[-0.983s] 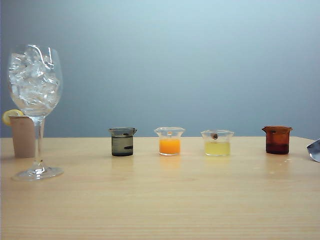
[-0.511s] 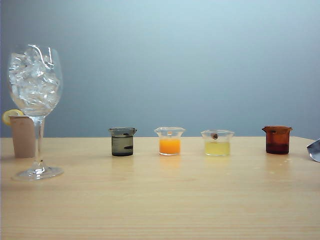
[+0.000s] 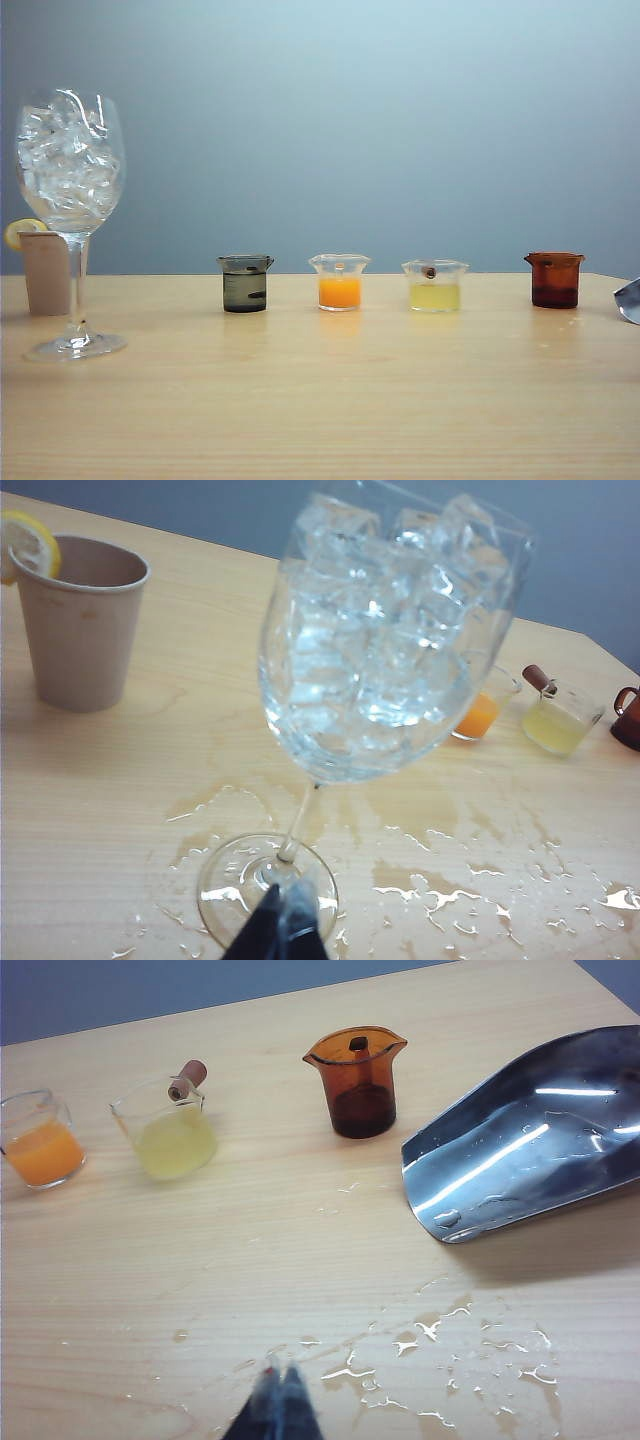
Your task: Pick up the ice scoop on the desk filled with ice cubes, pour the ice into the goblet, and finally put the scoop back on the table.
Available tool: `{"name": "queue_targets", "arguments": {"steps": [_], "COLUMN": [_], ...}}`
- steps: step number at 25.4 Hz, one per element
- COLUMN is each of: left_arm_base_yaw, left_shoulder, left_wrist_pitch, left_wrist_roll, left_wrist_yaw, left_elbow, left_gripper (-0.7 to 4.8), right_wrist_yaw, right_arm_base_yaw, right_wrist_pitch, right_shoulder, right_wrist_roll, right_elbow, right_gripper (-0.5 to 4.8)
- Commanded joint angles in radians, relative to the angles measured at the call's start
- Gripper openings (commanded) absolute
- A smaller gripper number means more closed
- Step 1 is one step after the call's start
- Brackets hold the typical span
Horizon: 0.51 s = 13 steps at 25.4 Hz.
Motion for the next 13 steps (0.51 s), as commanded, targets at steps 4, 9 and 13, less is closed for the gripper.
{"name": "queue_targets", "arguments": {"steps": [4, 9, 13], "left_arm_base_yaw": [0.0, 0.021, 0.166], "left_shoulder": [-0.001, -0.021, -0.062], "left_wrist_pitch": [0.007, -0.002, 0.002], "left_wrist_roll": [0.004, 0.004, 0.005], "left_wrist_yaw": [0.005, 0.011, 0.021], "left_elbow": [0.002, 0.002, 0.002], "left_gripper": [-0.05, -0.05, -0.05], "right_wrist_yaw": [0.023, 0.023, 0.022], "right_arm_base_yaw": [-0.002, -0.002, -0.002], "right_wrist_pitch": [0.016, 0.016, -0.014], "right_shoulder": [-0.001, -0.001, -0.058], "right_wrist_roll": [-0.009, -0.009, -0.009], "right_elbow": [-0.004, -0.004, -0.004], "right_gripper": [0.22, 0.22, 0.22]}}
